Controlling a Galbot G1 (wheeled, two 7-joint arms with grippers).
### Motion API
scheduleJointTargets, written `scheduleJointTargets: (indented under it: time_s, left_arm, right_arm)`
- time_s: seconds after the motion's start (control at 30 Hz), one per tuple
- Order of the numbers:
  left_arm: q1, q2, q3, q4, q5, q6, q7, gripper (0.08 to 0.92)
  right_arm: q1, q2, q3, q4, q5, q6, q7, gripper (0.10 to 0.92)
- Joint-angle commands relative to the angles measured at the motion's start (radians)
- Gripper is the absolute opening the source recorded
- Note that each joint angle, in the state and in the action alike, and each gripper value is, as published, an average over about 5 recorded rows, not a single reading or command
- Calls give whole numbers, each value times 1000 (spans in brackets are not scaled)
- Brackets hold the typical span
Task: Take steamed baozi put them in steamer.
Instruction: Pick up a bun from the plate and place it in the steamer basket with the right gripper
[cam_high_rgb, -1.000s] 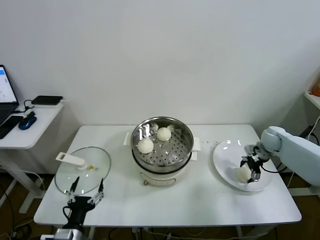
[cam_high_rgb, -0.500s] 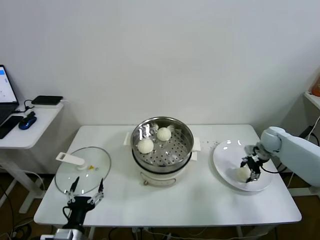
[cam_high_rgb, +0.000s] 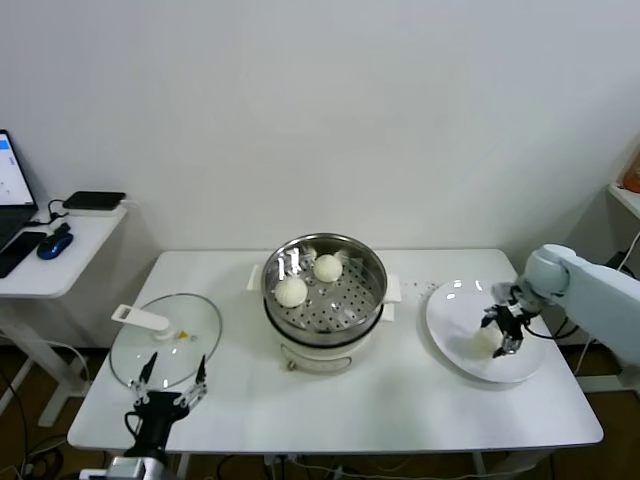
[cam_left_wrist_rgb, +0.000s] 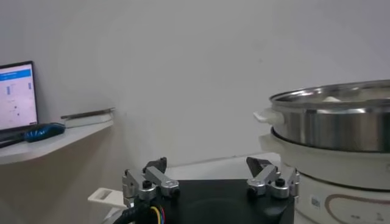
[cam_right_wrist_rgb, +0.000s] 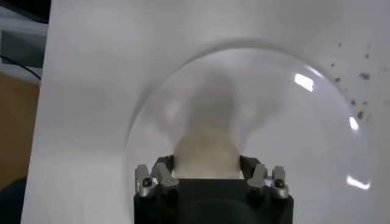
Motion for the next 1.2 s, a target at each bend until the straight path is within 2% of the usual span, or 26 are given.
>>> scheduleJointTargets:
  time_s: [0.03,0.33,0.63,0.97,1.2]
  left_arm:
    - [5,4,-1,-5,0,-2,1,823]
    - [11,4,-2,-18,-1,2,0,823]
    - [15,3,-2,-25,2,5,0,823]
    - [37,5,-15,-41,1,4,2,823]
    - [36,4,-20,-46,4,10,0,823]
  right_arm:
    - [288,-14,-160,230,48,55,-27,704]
    - [570,51,-252,435,-16,192,-64,704]
    - [624,165,-190,536,-144,297,-70,704]
    - [493,366,-78,475,-362,388,-66,704]
    - [389,494,-55,396,-418,407,-61,696]
